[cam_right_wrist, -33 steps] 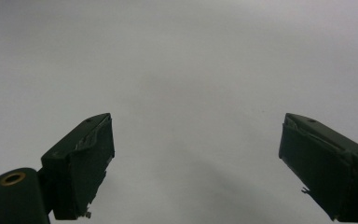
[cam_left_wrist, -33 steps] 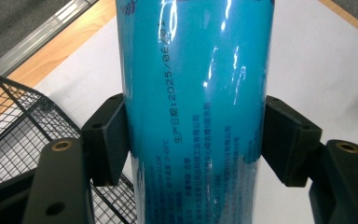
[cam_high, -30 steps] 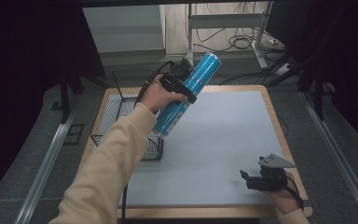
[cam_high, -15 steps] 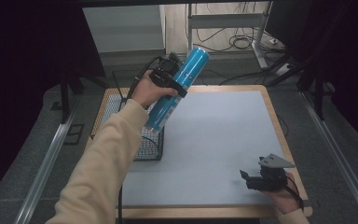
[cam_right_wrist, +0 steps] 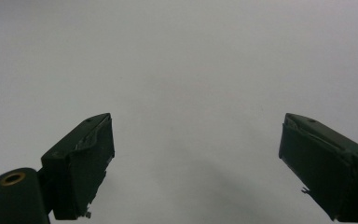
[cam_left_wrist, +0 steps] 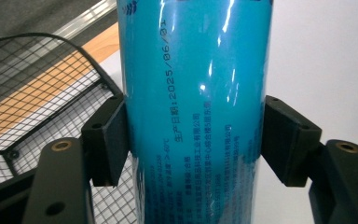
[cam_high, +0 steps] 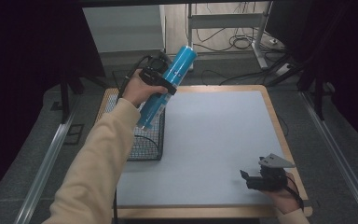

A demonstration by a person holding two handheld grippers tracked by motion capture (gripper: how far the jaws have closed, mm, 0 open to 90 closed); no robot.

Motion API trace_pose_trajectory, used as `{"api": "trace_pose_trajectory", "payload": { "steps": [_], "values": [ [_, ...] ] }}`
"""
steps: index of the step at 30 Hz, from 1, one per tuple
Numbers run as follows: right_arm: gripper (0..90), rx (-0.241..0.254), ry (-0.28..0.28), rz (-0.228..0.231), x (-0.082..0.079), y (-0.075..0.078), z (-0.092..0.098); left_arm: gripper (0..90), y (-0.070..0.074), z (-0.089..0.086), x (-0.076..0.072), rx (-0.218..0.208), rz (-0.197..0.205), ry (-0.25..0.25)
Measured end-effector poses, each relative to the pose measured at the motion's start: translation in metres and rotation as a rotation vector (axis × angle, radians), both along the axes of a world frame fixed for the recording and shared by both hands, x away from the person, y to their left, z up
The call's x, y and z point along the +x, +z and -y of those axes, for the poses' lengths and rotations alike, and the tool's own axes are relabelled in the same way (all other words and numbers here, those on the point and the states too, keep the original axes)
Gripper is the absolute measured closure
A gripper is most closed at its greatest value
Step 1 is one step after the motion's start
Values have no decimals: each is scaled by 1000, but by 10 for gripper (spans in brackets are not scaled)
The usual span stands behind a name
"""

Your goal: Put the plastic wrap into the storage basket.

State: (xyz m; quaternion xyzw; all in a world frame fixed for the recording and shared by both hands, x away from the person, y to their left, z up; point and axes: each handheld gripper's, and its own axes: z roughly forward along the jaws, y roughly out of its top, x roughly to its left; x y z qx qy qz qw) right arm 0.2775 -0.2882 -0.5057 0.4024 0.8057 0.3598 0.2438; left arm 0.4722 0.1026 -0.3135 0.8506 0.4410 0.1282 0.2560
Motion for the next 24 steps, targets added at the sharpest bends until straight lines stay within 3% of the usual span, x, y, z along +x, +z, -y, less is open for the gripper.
{"api": "trace_pose_trajectory", "payload": {
  "steps": [12,24],
  "values": [
    [105,1,-4,5,0,1,0,319,-17,-20,6,36,-17,62],
    [104,-2,-6,2,0,0,0,320,-32,-32,14,54,-31,83]
  ]
}}
